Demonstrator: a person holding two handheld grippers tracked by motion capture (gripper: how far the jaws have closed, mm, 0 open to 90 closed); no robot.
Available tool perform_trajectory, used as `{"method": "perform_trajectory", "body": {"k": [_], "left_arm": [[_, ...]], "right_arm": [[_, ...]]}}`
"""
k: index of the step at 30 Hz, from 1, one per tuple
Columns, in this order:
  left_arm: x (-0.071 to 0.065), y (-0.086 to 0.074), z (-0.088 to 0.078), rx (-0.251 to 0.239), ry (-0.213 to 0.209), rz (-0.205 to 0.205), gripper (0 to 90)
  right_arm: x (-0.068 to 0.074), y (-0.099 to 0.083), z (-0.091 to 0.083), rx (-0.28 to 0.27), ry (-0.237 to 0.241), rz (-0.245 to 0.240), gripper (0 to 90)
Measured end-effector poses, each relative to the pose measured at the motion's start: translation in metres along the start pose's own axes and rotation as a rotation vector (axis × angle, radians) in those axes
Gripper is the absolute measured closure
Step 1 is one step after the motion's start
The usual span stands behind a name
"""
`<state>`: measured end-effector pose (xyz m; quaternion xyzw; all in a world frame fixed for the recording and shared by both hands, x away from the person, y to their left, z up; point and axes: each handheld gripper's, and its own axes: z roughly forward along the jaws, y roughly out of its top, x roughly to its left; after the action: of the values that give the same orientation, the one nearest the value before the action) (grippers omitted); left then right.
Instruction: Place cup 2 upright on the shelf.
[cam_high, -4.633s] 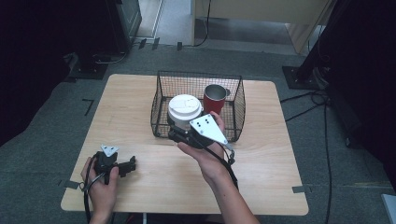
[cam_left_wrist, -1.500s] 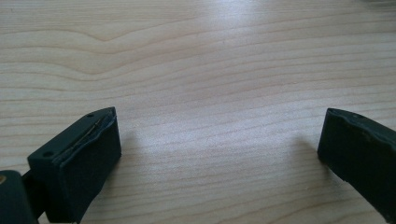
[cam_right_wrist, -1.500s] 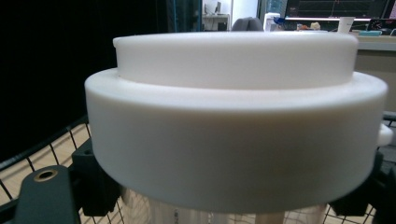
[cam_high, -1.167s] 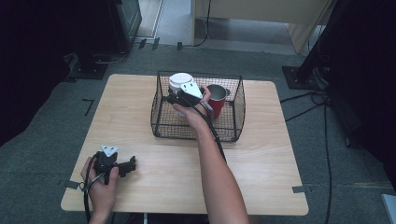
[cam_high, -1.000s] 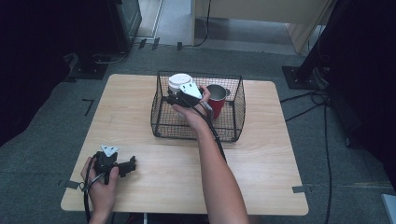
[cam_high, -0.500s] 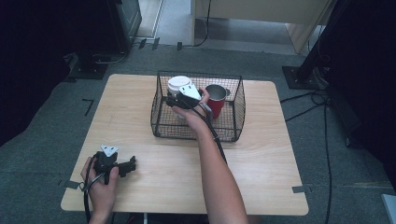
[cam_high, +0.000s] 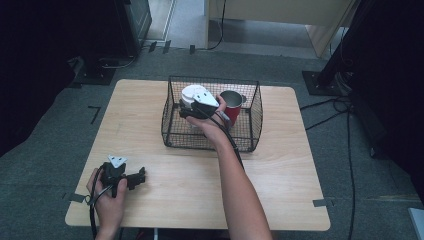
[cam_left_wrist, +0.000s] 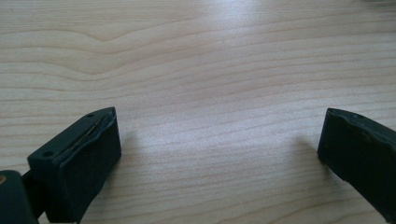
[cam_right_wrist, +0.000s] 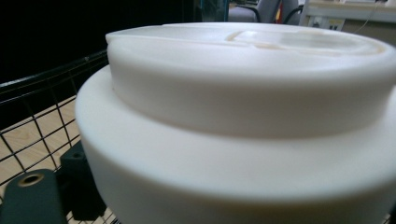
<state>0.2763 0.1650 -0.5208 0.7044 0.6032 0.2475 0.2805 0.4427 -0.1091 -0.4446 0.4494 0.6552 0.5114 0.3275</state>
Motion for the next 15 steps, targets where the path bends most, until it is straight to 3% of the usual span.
{"method": "perform_trajectory", "body": {"k": [4, 7, 15], "left_arm": [[0.0000, 0.0000, 0.0000, 0.001, 0.000, 0.000, 0.0], [0.0000, 0.0000, 0.0000, 0.000, 0.000, 0.000, 0.0], [0.0001, 0.0000, 0.0000, 0.001, 0.000, 0.001, 0.0]], "right_arm": [[0.0001, -0.0009, -0.0018, 0.008, 0.031, -0.008, 0.6], [0.0006, -0.0010, -0.0018, 0.011, 0.029, -0.016, 0.0], [-0.0014, -0.0012, -0.0002, 0.020, -0.025, 0.003, 0.0]]}}
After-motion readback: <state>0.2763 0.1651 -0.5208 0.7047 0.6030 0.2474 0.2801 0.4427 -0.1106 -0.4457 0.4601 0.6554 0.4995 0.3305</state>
